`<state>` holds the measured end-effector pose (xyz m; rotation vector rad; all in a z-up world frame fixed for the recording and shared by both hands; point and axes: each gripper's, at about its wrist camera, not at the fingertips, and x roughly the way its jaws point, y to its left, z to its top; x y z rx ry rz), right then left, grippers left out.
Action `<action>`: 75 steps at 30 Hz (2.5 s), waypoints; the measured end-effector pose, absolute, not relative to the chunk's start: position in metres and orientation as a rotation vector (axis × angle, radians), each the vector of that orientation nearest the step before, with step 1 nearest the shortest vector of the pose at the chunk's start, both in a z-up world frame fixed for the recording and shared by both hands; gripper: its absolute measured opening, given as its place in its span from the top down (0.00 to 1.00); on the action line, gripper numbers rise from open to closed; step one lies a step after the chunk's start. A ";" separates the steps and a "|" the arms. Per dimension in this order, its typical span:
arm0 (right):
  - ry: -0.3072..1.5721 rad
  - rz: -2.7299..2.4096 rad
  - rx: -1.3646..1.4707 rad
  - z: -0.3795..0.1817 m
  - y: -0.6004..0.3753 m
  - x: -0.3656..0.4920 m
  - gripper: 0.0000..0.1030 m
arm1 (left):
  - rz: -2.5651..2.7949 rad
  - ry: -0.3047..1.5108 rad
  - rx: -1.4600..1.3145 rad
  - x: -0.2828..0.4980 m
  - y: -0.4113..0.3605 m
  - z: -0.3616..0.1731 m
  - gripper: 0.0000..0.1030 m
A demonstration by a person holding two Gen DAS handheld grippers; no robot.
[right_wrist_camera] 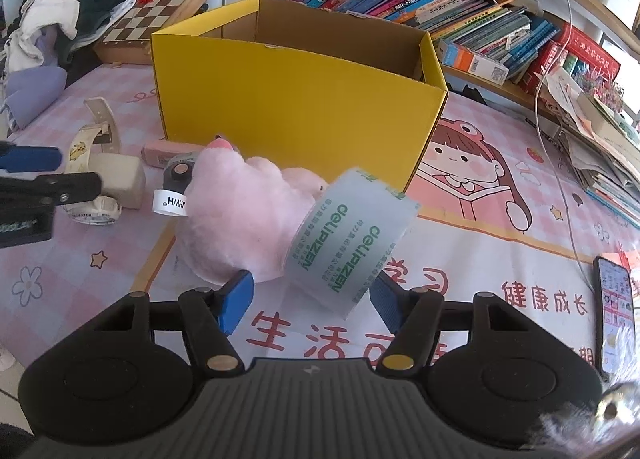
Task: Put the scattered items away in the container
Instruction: 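Grasp the cream watch toy with left gripper while right gripper approaches the tape roll, then grasp the clear tape roll rim with right gripper while left gripper holds the watch toy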
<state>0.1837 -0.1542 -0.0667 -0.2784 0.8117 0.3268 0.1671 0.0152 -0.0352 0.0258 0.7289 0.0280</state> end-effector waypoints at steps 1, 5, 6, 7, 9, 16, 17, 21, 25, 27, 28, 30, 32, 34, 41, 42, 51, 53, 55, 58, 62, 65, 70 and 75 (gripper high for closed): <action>0.809 0.323 -0.278 -0.066 -0.156 0.183 0.39 | 0.030 0.735 0.015 0.169 0.016 -0.037 0.48; 0.803 0.307 -0.259 -0.065 -0.162 0.184 0.39 | 0.024 0.737 -0.008 0.172 0.018 -0.039 0.70; 0.803 0.308 -0.256 -0.065 -0.162 0.184 0.39 | 0.009 0.728 -0.007 0.171 0.017 -0.038 0.76; 0.802 0.310 -0.254 -0.065 -0.163 0.184 0.41 | 0.001 0.722 0.009 0.169 0.015 -0.037 0.77; 0.797 0.322 -0.259 -0.065 -0.161 0.182 0.53 | 0.000 0.692 0.067 0.164 0.010 -0.034 0.78; 0.808 0.330 -0.258 -0.067 -0.156 0.181 0.55 | -0.017 0.538 0.412 0.134 -0.019 -0.023 0.79; 0.809 0.328 -0.256 -0.067 -0.156 0.181 0.55 | -0.021 0.515 0.476 0.129 -0.025 -0.023 0.79; 0.811 0.322 -0.247 -0.068 -0.154 0.181 0.54 | -0.014 0.505 0.526 0.124 -0.029 -0.023 0.79; 0.810 0.310 -0.237 -0.067 -0.154 0.180 0.59 | 0.012 0.510 0.477 0.124 -0.020 -0.018 0.79; 0.804 0.304 -0.230 -0.066 -0.154 0.180 0.67 | 0.011 0.513 0.459 0.123 -0.017 -0.017 0.79; 0.799 0.302 -0.227 -0.066 -0.155 0.179 0.70 | 0.008 0.514 0.449 0.122 -0.016 -0.017 0.78; 0.790 0.298 -0.220 -0.064 -0.155 0.179 0.74 | 0.003 0.513 0.437 0.119 -0.015 -0.017 0.78; 0.779 0.295 -0.214 -0.062 -0.156 0.179 0.79 | -0.001 0.512 0.426 0.118 -0.014 -0.017 0.78; 0.757 0.302 -0.226 -0.060 -0.154 0.176 0.86 | 0.004 0.509 0.420 0.117 -0.013 -0.016 0.78; 0.707 0.307 -0.243 -0.053 -0.152 0.167 0.96 | -0.008 0.512 0.410 0.116 -0.010 -0.017 0.78; 0.710 0.310 -0.243 -0.053 -0.152 0.166 0.96 | -0.013 0.511 0.413 0.115 -0.010 -0.017 0.78; 0.775 0.299 -0.251 -0.051 -0.150 0.162 0.96 | -0.013 0.503 0.408 0.111 -0.005 -0.017 0.78; 0.782 0.294 -0.257 -0.050 -0.150 0.159 0.96 | -0.010 0.503 0.405 0.111 -0.003 -0.016 0.78; 0.791 0.293 -0.261 -0.051 -0.149 0.158 0.96 | -0.012 0.505 0.402 0.110 -0.002 -0.017 0.78; 0.805 0.299 -0.262 -0.054 -0.147 0.157 0.96 | -0.019 0.500 0.404 0.108 -0.003 -0.016 0.78; 0.801 0.296 -0.259 -0.051 -0.149 0.153 0.96 | -0.029 0.490 0.401 0.104 -0.001 -0.012 0.78; 0.792 0.283 -0.255 -0.049 -0.152 0.150 0.96 | -0.048 0.487 0.381 0.100 0.001 -0.007 0.78; 0.782 0.258 -0.250 -0.044 -0.159 0.143 0.96 | -0.083 0.472 0.363 0.093 0.000 0.000 0.78; 0.786 0.247 -0.246 -0.040 -0.162 0.134 0.96 | -0.126 0.456 0.356 0.087 -0.004 0.005 0.78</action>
